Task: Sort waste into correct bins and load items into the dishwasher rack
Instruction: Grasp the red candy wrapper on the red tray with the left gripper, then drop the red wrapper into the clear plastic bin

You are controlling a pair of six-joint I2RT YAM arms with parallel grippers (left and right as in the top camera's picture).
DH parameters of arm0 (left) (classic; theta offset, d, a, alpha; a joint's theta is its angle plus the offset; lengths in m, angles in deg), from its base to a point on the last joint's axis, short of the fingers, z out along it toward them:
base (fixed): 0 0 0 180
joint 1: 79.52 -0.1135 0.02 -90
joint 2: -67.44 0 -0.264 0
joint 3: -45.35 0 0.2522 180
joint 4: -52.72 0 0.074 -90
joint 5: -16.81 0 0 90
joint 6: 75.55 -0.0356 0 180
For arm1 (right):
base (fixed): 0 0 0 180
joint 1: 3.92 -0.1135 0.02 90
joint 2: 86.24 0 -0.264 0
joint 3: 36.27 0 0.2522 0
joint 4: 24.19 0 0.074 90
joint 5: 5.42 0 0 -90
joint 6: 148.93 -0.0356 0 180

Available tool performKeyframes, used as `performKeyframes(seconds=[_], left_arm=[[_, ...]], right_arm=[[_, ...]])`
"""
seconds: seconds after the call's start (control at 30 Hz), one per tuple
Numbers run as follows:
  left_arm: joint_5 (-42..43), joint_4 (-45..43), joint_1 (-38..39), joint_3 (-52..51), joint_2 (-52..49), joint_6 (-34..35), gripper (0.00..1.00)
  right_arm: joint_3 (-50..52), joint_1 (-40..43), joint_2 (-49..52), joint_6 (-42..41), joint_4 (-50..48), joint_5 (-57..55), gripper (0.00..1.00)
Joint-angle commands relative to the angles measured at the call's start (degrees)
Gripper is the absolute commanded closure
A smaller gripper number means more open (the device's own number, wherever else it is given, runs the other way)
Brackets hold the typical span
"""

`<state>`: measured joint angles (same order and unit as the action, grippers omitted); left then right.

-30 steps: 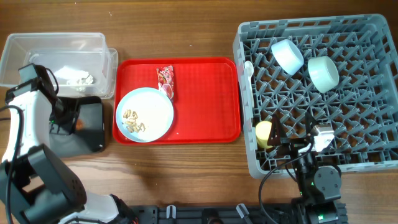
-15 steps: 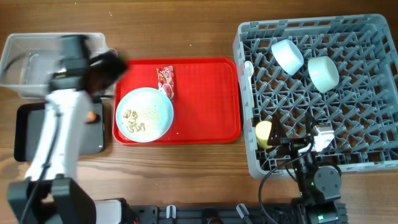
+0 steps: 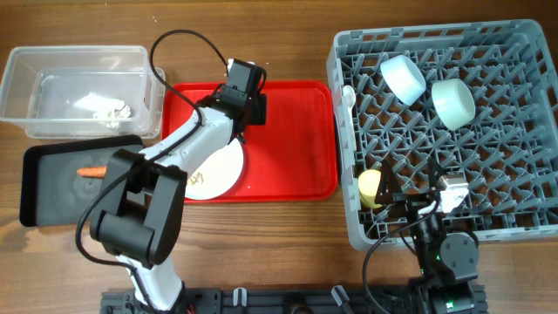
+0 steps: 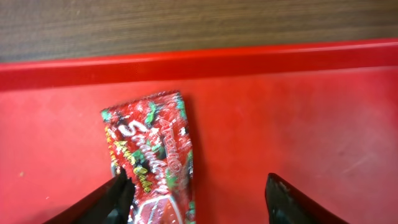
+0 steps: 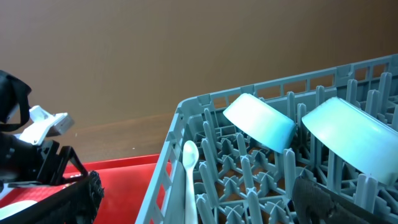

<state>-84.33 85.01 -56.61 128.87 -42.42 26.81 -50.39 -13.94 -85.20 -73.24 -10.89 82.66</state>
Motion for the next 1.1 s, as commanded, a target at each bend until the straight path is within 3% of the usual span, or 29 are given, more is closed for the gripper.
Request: performKeyframes(seconds=[0.0,0.2,0.23,0.3,0.43,0.6,0.77,0.97,1.0,1.03,1.07], left_arm=[[-2.2,2.5,-0.2,0.2,-1.2,0.9,0.41],[-1.5,2.8,-0.2,0.2,-5.4,1.8,0.43],[-1.6,2.6,-0.2,0.2,-5.4,1.8,0.50],[-1.6,1.8,-0.3,0.5,-4.9,1.8,0.76],[-1.8,2.4,-0.9,3.6,-1.0,1.8,0.96],[-3.4,8.1,-4.4,7.1,8.0,8.6,0.96],[-3.7,13.1,-17.5,7.1,17.1,21.6,0.96],[1.7,10.3,-31.4,7.1,13.2,31.8,0.93],[2.4,8.7,-32.7,7.1,11.2,31.8,0.76],[3.1,7.4,-33.7,7.1,9.5,31.8,0.52],[4.1,6.8,-34.1,7.1,8.7,31.6,0.41]], right_arm=[[0.1,0.2,-0.5,-0.9,-0.2,0.3,0.00],[0.1,0.2,-0.5,-0.9,-0.2,0.3,0.00],[0.1,0.2,-0.5,-0.9,-0.2,0.3,0.00],[0.1,0.2,-0.5,-0.9,-0.2,0.3,0.00],[0.1,0.2,-0.5,-0.9,-0.2,0.3,0.00],[0.1,0.2,-0.5,-0.9,-0.2,0.3,0.00],[0.1,0.2,-0.5,-0.9,-0.2,0.3,0.00],[0.1,0.2,-0.5,-0.9,-0.2,0.3,0.00],[0.1,0.2,-0.5,-0.9,-0.2,0.3,0.00],[0.1,0.2,-0.5,-0.9,-0.2,0.3,0.00],[0.1,0.2,-0.5,-0.9,-0.2,0.3,0.00]])
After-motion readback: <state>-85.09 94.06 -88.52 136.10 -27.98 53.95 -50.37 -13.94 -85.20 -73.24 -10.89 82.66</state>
